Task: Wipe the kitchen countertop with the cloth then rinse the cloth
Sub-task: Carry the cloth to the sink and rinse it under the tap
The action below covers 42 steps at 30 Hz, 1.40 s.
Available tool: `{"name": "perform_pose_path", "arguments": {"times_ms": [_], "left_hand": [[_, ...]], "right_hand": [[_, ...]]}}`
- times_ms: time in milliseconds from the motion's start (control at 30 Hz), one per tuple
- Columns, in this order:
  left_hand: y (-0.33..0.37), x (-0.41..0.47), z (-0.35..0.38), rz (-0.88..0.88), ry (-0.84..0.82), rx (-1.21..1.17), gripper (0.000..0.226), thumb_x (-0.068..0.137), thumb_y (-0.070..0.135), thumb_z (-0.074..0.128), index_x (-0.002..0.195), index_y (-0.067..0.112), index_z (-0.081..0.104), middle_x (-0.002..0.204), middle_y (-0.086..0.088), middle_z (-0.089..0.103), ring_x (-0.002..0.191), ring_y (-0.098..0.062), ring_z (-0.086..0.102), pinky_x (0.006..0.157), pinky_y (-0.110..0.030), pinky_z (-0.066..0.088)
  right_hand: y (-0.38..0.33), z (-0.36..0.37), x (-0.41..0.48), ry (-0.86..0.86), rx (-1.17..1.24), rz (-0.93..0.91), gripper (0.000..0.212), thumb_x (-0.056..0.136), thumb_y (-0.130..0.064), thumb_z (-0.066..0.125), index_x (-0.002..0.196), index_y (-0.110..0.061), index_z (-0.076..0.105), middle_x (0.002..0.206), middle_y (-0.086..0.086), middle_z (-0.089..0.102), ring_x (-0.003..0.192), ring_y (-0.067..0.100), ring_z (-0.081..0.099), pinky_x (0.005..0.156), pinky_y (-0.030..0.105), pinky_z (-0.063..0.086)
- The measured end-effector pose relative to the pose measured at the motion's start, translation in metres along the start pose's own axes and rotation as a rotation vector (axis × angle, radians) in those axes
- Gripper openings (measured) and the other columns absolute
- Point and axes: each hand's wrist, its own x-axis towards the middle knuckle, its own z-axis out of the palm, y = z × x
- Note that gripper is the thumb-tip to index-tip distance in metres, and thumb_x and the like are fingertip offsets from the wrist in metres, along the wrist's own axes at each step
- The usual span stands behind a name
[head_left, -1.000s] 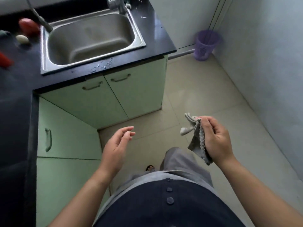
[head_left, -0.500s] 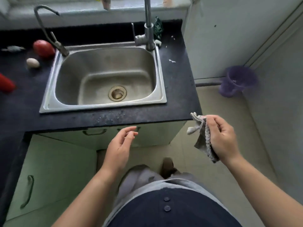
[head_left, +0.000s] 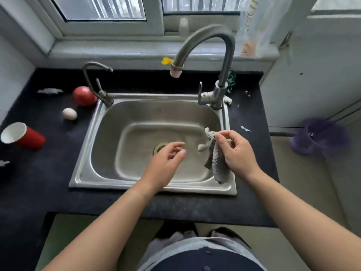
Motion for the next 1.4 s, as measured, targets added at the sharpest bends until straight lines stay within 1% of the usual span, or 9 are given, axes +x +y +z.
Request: {"name": "perform_pose_path", "arguments": {"times_ms": [200,333,400,533,733,800,900,1133,1400], "left_hand": [[0.020,0.076,-0.024,0.027,-0.077,-0.016,0.023,0.090,0.035,0.054,0.113,0.039,0.054,0.108,0.013,0.061,0.092,0.006,0.057,0.074,-0.003,0.042],[0.022,0.106,-0.024,-0.070,-0.072,-0.137,0.055,0.085,0.039,0.060,0.136,0.035,0.039,0.124,0.006,0.055,0.107,-0.006,0.057,0.091,-0.023,0.046],[0.021,0.115,-0.021,-0.083,-0.063,-0.198,0.061,0.083,0.033,0.065,0.137,0.031,0.037,0.118,0.004,0.059,0.107,-0.006,0.058,0.088,-0.020,0.048],[0.017,0.131,-0.021,-0.032,0.037,-0.154,0.034,0.085,0.016,0.064,0.117,0.023,0.054,0.098,0.005,0.065,0.090,-0.012,0.064,0.074,-0.017,0.052],[0.005,0.152,-0.033,-0.079,0.151,-0.058,0.014,0.084,0.028,0.064,0.089,0.038,0.056,0.090,0.008,0.064,0.082,-0.013,0.063,0.076,-0.031,0.053],[0.002,0.157,-0.034,-0.092,0.173,-0.024,0.012,0.084,0.029,0.064,0.092,0.033,0.056,0.090,0.000,0.061,0.082,-0.021,0.062,0.077,-0.039,0.053],[0.001,0.159,-0.034,-0.112,0.213,-0.056,0.011,0.085,0.028,0.063,0.092,0.027,0.055,0.095,0.001,0.064,0.088,-0.022,0.064,0.082,-0.045,0.053],[-0.001,0.156,-0.036,-0.106,0.218,-0.190,0.015,0.084,0.014,0.065,0.090,0.023,0.055,0.091,0.004,0.070,0.086,-0.010,0.067,0.077,-0.027,0.055],[-0.003,0.157,-0.041,-0.099,0.257,-0.214,0.019,0.083,0.013,0.067,0.093,0.023,0.055,0.097,0.000,0.070,0.090,-0.011,0.067,0.083,-0.035,0.055]], "right_hand": [[-0.023,0.040,0.083,-0.044,0.060,-0.036,0.008,0.088,-0.033,0.060,0.080,-0.034,0.063,0.076,-0.011,0.067,0.072,0.006,0.062,0.066,0.020,0.050],[-0.023,0.056,0.117,-0.068,0.149,-0.020,0.011,0.088,-0.026,0.061,0.079,-0.031,0.063,0.074,-0.013,0.067,0.070,0.000,0.062,0.066,0.018,0.052],[-0.022,0.062,0.128,-0.098,0.170,-0.021,0.009,0.087,-0.025,0.063,0.080,-0.030,0.063,0.077,-0.012,0.068,0.072,-0.001,0.063,0.067,0.017,0.051],[-0.018,0.057,0.147,-0.125,0.140,-0.051,0.004,0.082,-0.032,0.068,0.081,-0.031,0.064,0.080,-0.011,0.069,0.074,0.004,0.065,0.066,0.016,0.051],[0.000,0.029,0.183,0.165,-0.172,-0.199,0.021,0.081,-0.022,0.069,0.100,-0.018,0.061,0.097,0.001,0.063,0.079,0.013,0.060,0.069,0.009,0.045],[0.006,0.032,0.188,0.100,-0.271,-0.197,0.034,0.082,-0.016,0.069,0.114,-0.010,0.061,0.102,0.003,0.062,0.084,0.014,0.060,0.077,0.018,0.048],[0.015,0.041,0.189,0.044,-0.316,-0.205,0.031,0.082,-0.011,0.068,0.113,-0.004,0.065,0.098,0.008,0.070,0.081,0.015,0.063,0.077,0.011,0.042],[0.014,0.052,0.194,0.162,-0.299,-0.232,0.019,0.080,-0.011,0.070,0.097,-0.003,0.073,0.090,0.012,0.075,0.082,0.021,0.069,0.074,0.012,0.041],[0.014,0.057,0.197,0.150,-0.343,-0.270,0.017,0.078,-0.010,0.072,0.093,-0.003,0.074,0.084,0.012,0.075,0.077,0.023,0.070,0.070,0.014,0.043]]}}
